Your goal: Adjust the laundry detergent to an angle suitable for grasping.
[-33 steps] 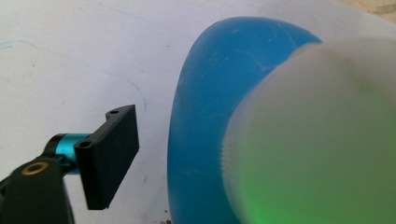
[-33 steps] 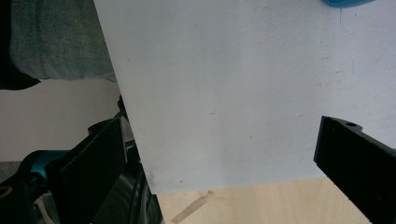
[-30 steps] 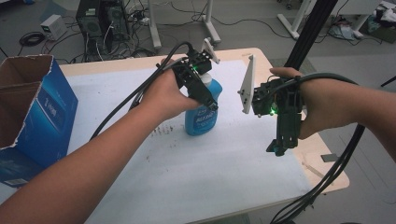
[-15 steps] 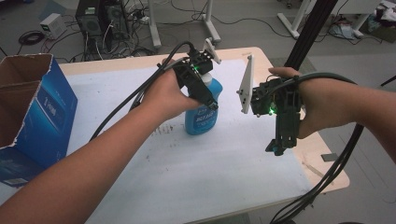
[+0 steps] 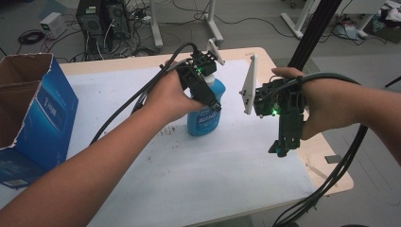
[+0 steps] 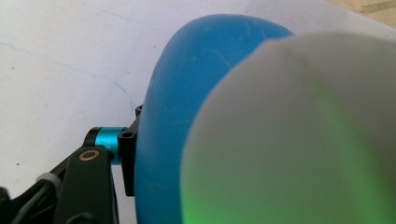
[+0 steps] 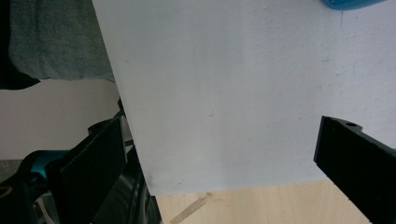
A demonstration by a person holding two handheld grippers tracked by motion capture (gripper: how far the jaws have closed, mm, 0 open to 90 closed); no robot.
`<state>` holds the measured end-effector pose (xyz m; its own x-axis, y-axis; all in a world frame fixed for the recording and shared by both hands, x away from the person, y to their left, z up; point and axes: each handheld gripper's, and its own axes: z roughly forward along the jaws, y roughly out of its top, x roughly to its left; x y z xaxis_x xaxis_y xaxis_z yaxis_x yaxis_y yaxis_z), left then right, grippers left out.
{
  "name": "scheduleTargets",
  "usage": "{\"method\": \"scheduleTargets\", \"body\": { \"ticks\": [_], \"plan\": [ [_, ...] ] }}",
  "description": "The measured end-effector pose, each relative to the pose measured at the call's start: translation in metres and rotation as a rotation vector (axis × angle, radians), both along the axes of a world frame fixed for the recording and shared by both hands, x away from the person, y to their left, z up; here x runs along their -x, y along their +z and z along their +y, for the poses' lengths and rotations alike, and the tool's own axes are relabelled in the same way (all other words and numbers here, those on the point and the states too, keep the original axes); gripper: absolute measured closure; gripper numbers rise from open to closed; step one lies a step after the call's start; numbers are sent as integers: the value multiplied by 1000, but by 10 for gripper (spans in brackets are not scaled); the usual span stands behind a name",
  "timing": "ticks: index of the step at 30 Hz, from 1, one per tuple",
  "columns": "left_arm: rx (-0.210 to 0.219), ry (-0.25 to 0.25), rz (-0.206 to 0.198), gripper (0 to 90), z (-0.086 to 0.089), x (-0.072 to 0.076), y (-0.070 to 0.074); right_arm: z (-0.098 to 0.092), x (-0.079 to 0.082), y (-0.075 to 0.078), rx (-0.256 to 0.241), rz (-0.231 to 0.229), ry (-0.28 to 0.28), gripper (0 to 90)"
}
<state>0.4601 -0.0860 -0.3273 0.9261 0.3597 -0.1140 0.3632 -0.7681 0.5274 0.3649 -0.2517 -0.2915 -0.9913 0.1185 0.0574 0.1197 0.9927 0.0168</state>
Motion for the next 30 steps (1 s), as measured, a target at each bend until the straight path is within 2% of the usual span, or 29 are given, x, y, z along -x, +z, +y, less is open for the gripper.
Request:
{"method": "scheduleTargets", "body": {
  "ticks": [9, 20, 30],
  "plan": [
    [-5, 4, -8, 384, 0, 1, 0, 1, -1, -1, 1, 1, -2, 14],
    [-43, -6, -80, 421, -2, 6, 3, 2, -2, -1, 4, 2, -1, 15],
    [-66, -19, -111, 433, 0, 11, 8, 4, -1, -1, -1, 0, 4, 14]
  ]
}}
